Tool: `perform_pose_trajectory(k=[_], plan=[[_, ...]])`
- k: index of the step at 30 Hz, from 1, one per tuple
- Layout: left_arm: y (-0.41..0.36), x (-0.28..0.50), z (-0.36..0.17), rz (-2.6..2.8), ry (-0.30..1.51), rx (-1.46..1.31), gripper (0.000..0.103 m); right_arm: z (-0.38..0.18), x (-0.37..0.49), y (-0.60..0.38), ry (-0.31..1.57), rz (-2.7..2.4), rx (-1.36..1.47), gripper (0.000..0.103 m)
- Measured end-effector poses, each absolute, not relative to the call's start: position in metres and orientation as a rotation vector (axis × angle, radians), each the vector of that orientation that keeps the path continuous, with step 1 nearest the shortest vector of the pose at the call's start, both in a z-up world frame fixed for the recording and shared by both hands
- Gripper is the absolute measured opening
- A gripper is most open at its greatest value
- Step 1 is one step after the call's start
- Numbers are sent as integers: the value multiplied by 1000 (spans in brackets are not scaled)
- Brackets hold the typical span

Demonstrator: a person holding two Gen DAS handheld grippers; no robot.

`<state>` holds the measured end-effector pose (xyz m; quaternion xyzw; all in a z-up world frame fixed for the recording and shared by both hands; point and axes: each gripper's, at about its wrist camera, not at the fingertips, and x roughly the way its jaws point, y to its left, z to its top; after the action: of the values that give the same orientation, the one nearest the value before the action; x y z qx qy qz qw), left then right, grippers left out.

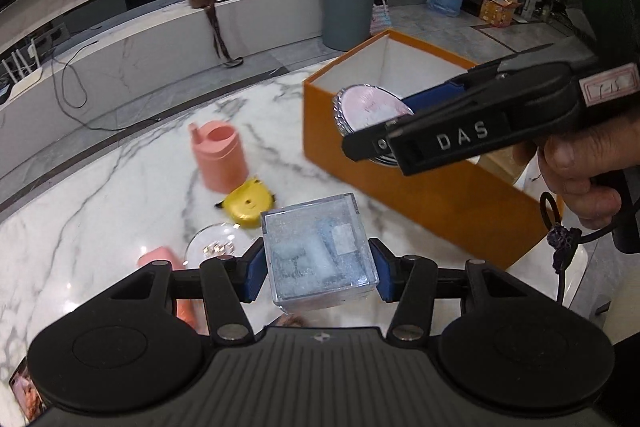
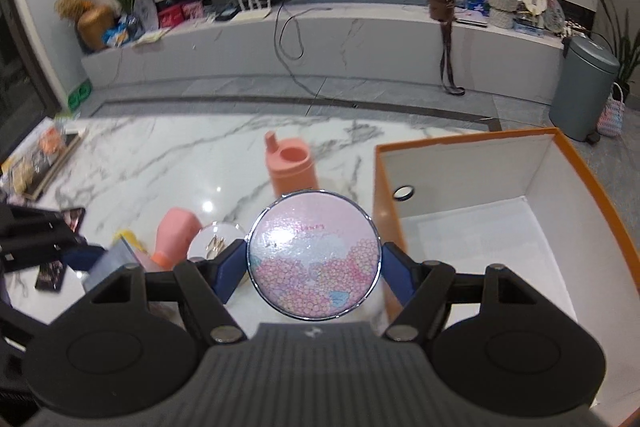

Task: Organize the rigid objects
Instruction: 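Lift and carry the cube and compact with both tools over the orange box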

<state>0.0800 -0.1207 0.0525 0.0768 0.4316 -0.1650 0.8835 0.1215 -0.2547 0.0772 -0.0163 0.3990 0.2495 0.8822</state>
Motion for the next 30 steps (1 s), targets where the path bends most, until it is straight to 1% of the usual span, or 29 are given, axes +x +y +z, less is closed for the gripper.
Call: perform_pose_trajectory(k=[13,20,30], plan=[[-173,104,72,-398,849,210,60,94,129,-316,776,429,70,72],[-191,120,68,-416,861,242,59,89,134,-351,774,375,110,72],[-228,148,67,-491,865,260,59,68,149,-379,819,284,76,72]])
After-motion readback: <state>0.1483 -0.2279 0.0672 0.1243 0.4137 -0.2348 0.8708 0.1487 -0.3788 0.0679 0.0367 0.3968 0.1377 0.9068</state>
